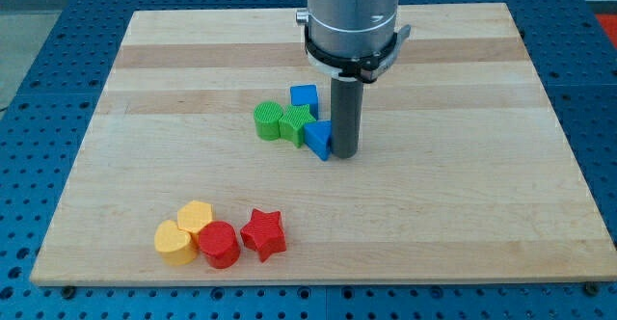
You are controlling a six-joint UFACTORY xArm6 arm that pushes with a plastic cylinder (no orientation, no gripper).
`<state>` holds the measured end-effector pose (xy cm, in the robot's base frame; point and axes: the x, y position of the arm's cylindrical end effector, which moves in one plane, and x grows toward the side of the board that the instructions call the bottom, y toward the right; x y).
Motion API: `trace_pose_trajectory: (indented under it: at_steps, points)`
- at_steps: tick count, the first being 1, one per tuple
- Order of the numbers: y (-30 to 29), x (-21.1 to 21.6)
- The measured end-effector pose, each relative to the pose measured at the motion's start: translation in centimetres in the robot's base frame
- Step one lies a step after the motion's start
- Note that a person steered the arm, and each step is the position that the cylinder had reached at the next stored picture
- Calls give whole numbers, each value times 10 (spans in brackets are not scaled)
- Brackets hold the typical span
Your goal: Push the red circle below the yellow heart
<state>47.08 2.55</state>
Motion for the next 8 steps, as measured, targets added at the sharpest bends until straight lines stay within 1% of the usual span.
trace_pose_trajectory:
  at_steps: [4,5,7,8]
  points:
    - [1,5]
    - [2,27]
    - [2,101]
    - [-12,130]
